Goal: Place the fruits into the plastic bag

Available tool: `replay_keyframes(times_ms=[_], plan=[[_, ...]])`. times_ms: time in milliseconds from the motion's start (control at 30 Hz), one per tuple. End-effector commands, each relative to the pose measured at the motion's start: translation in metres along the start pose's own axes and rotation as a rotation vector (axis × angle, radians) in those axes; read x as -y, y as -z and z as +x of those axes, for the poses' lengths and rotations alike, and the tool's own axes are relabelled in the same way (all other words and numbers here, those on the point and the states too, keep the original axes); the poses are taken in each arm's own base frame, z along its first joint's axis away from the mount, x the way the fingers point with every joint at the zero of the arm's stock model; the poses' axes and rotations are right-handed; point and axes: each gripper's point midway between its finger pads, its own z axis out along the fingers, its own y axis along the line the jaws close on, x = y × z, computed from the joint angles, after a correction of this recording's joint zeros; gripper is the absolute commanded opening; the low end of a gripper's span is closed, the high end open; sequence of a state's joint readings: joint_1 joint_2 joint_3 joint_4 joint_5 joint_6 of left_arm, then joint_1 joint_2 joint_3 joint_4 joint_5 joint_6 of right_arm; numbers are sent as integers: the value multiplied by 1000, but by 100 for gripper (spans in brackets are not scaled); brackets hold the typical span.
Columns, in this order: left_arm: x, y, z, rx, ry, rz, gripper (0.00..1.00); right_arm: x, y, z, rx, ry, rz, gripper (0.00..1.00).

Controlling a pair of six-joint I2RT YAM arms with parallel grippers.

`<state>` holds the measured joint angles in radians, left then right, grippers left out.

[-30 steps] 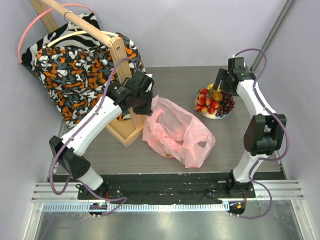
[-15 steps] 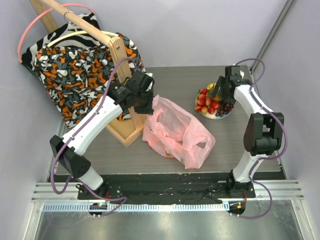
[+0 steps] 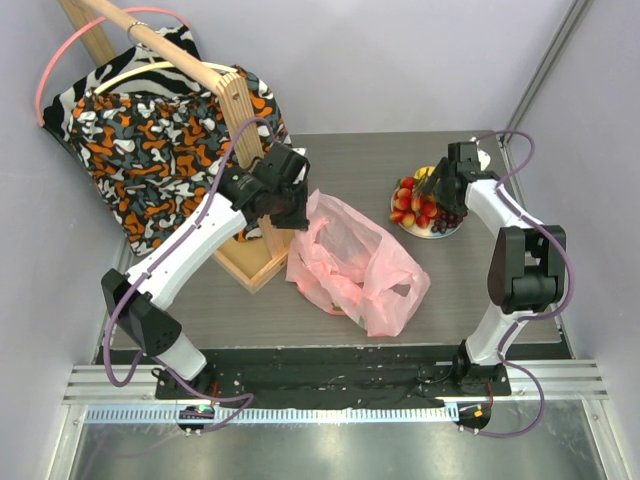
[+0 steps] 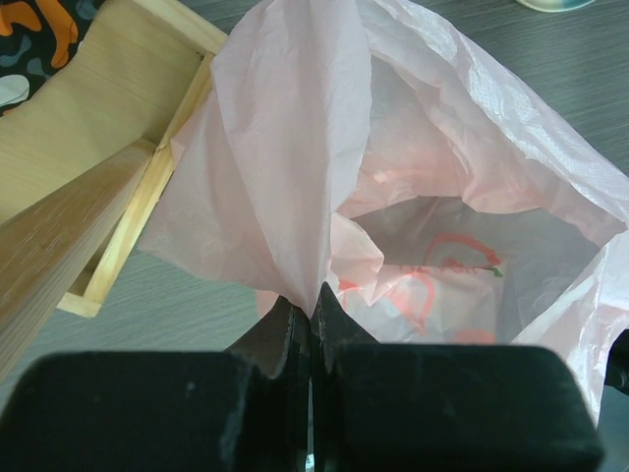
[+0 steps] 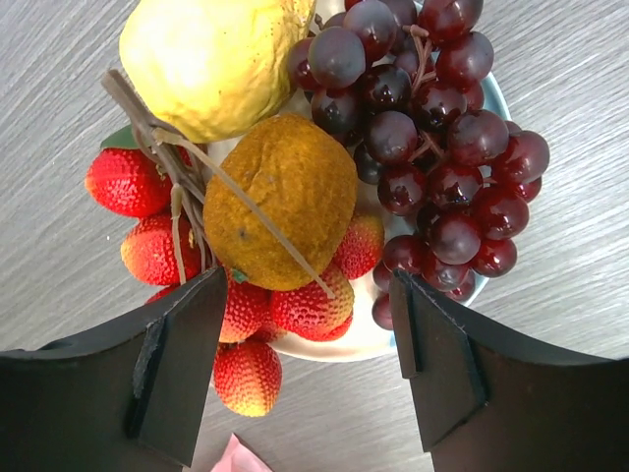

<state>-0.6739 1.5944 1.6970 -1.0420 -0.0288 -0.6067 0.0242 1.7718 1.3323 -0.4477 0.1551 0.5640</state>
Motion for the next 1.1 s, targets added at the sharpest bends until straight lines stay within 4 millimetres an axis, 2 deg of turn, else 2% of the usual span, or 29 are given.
replay_keyframes(times_ms=[0, 367, 533, 800, 1067], plan=[[0, 13, -10, 51, 60, 24, 0, -12, 16, -32, 134, -85, -52, 74], [0, 11, -7, 43, 70, 32, 0, -25, 20, -43, 184, -136, -116, 74], [0, 10, -7, 40, 71, 34, 0, -23, 9, -36, 160, -141, -103, 74], [-1, 12, -7, 44, 70, 31, 0, -27, 4, -40, 170, -154, -112, 69], [1, 12, -8, 52, 76, 36, 0, -21, -6, -28, 141, -152, -89, 68]])
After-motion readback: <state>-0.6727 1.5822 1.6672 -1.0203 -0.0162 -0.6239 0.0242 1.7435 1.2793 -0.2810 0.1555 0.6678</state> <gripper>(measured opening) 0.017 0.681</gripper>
